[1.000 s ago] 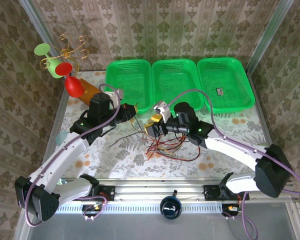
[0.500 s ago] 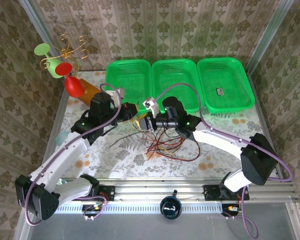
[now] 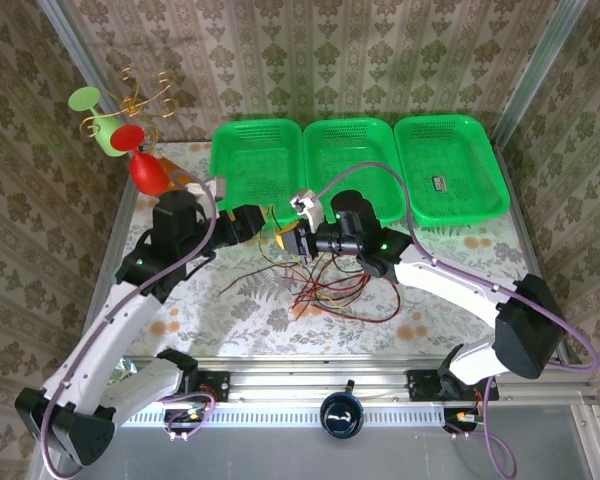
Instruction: Untangle the cables
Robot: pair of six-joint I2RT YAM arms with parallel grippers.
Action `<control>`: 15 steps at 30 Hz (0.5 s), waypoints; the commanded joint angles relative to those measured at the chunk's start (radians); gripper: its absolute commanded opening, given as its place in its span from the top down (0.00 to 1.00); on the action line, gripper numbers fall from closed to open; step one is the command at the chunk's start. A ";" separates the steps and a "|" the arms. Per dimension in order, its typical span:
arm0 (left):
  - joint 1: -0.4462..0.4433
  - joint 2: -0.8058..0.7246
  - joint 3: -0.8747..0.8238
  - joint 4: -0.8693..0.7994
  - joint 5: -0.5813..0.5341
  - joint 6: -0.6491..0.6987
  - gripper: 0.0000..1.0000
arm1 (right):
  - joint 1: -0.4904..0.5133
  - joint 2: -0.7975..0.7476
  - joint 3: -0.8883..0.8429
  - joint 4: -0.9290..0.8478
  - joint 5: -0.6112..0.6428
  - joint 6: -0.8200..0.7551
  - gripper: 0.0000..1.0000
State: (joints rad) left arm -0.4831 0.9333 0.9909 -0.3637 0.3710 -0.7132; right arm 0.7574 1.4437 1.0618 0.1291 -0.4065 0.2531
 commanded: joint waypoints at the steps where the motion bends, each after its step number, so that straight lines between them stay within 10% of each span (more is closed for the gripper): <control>1: -0.014 -0.008 0.008 -0.017 0.074 -0.014 0.39 | -0.002 -0.027 -0.016 -0.022 0.028 -0.039 1.00; 15: -0.143 0.081 0.022 0.030 0.060 -0.017 0.60 | -0.003 -0.026 -0.010 -0.027 0.045 -0.061 1.00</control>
State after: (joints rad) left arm -0.6174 1.0107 0.9909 -0.3508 0.4225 -0.7326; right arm 0.7570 1.4395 1.0584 0.1139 -0.3840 0.2108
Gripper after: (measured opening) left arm 0.425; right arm 0.060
